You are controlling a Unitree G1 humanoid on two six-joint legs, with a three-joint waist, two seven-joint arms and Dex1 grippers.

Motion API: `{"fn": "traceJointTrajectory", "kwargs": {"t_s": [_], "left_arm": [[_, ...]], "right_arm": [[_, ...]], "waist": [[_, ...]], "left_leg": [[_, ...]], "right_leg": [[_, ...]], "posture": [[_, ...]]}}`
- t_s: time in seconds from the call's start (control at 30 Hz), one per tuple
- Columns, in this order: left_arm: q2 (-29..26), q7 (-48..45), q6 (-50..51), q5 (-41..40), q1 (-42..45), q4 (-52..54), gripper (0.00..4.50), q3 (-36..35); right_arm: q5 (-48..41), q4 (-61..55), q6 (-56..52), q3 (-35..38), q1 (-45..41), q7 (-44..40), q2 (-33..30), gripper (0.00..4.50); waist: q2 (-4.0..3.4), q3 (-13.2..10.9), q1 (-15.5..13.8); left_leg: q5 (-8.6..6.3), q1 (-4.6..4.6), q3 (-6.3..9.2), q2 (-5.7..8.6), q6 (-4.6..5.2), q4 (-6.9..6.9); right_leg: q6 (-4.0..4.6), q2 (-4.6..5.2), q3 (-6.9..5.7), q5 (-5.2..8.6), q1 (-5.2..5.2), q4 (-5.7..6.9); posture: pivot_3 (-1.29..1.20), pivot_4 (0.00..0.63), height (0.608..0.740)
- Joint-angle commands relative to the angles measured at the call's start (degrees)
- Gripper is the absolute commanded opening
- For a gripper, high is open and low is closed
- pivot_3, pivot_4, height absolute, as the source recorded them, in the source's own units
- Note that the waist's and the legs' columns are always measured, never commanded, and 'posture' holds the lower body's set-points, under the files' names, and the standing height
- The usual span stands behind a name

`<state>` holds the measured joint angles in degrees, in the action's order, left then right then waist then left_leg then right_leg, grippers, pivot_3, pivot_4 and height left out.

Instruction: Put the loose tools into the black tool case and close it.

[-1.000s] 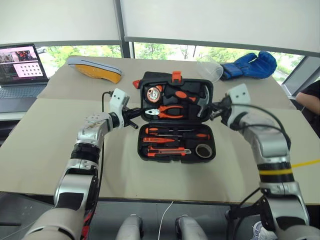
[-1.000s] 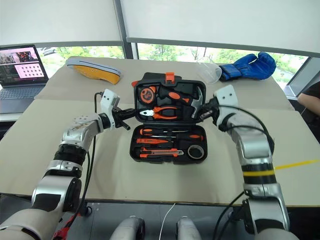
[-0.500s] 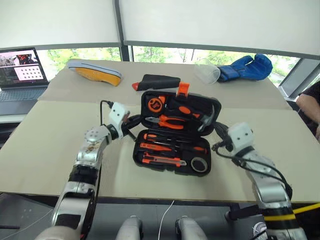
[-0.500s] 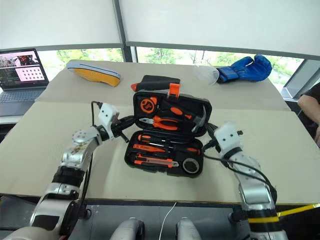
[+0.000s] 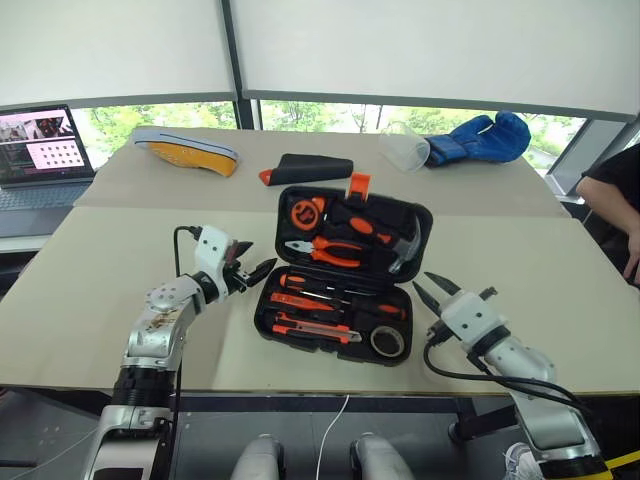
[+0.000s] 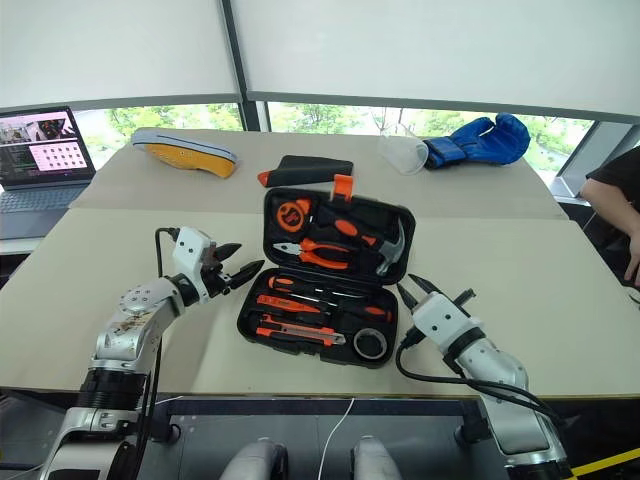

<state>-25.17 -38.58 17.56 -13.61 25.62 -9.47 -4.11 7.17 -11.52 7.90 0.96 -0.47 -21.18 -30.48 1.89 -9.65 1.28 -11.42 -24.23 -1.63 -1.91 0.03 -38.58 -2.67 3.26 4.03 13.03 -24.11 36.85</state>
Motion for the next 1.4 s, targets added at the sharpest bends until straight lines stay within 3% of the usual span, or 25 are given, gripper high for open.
{"fn": "traceJointTrajectory", "kwargs": {"t_s": [0.03,0.23,0.33,0.4,0.57,0.83,0.97,1.1,1.27,1.4], "left_arm": [[-2.3,0.8,1.4,-1.0,0.2,1.9,4.45,-2.7],[-3.0,-1.7,11.2,-4.4,6.7,-3.9,4.45,-2.8],[-1.9,-3.5,20.8,-5.1,16.9,-14.3,4.45,-0.8],[-1.0,-4.3,23.0,-4.7,22.3,-20.8,4.45,0.0],[2.3,-4.4,21.3,-2.0,33.3,-36.0,4.45,1.6],[5.3,-5.8,16.8,2.3,39.4,-47.9,4.45,3.9],[5.8,-5.4,16.3,2.8,40.1,-49.9,3.48,3.2],[5.9,-5.0,16.1,3.0,40.5,-51.0,1.89,2.3],[5.9,-5.1,16.5,2.7,40.6,-50.9,0.12,1.0],[5.8,-5.8,17.1,2.3,40.4,-49.9,0.05,0.2]], "right_arm": [[-10.5,-6.6,-9.8,4.2,1.0,-2.3,1.7,1.31],[-26.7,-11.6,-37.9,8.9,-8.3,-3.6,0.9,1.31],[-33.7,-4.9,-57.5,11.7,-19.9,-0.5,1.7,1.31],[-36.4,-0.4,-65.3,13.8,-25.9,1.7,3.0,1.31],[-34.8,11.7,-70.8,14.1,-35.3,4.7,3.8,1.31],[-32.0,21.8,-70.4,9.3,-39.5,2.3,3.3,1.31],[-33.0,22.9,-71.9,9.4,-40.4,1.1,4.0,1.31],[-32.8,22.8,-74.1,8.9,-40.2,1.0,3.9,1.31],[-31.9,21.8,-73.4,8.5,-39.3,0.9,3.7,0.0],[-31.2,21.5,-69.7,9.4,-39.8,1.4,4.4,0.0]], "waist": [[0.0,0.0,-0.2],[0.02,0.0,-0.3],[0.09,-0.1,-0.4],[0.12,-0.1,-0.5],[0.11,-0.1,-0.4],[0.11,-0.1,-0.1],[0.11,-0.1,-0.1],[0.1,-0.1,0.0],[0.1,-0.1,0.0],[0.1,-0.1,0.2]], "left_leg": [[0.0,-0.02,0.0,0.0,0.0,0.02],[0.0,-0.06,0.01,0.01,0.0,0.1],[0.06,-0.07,0.03,0.01,0.08,0.05],[0.12,-0.08,0.05,0.02,0.14,0.01],[0.14,-0.24,0.05,0.11,0.19,0.25],[0.09,-0.92,0.06,0.18,0.21,0.73],[0.09,-0.96,0.06,0.19,0.21,0.72],[0.13,-0.87,0.06,0.19,0.18,0.69],[0.21,-0.39,0.09,0.16,0.16,0.68],[0.21,-0.19,0.08,0.16,0.15,0.68]], "right_leg": [[0.04,0.0,0.01,0.01,-0.02,0.0],[0.29,0.02,0.03,-0.15,-0.04,-0.04],[0.02,0.0,-0.03,-0.1,-0.04,-0.04],[-0.04,-0.01,-0.05,-0.17,-0.03,-0.04],[0.13,0.03,-0.03,-0.27,-0.12,-0.23],[0.24,0.09,-0.05,-0.36,-0.73,-0.66],[0.21,0.11,-0.05,-0.38,-0.76,-0.67],[0.23,0.09,-0.05,-0.46,-0.71,-0.6],[0.2,0.05,-0.07,-0.52,-0.24,-0.61],[0.0,0.06,-0.04,-0.43,-0.04,-0.67]], "posture": [[0.0,0.15,0.734],[0.0,0.15,0.734],[0.0,0.15,0.734],[0.0,0.15,0.734],[0.0,0.15,0.734],[0.0,0.15,0.734],[0.0,0.15,0.734],[0.0,0.15,0.734],[0.0,0.15,0.734],[0.0,0.15,0.734]]}}
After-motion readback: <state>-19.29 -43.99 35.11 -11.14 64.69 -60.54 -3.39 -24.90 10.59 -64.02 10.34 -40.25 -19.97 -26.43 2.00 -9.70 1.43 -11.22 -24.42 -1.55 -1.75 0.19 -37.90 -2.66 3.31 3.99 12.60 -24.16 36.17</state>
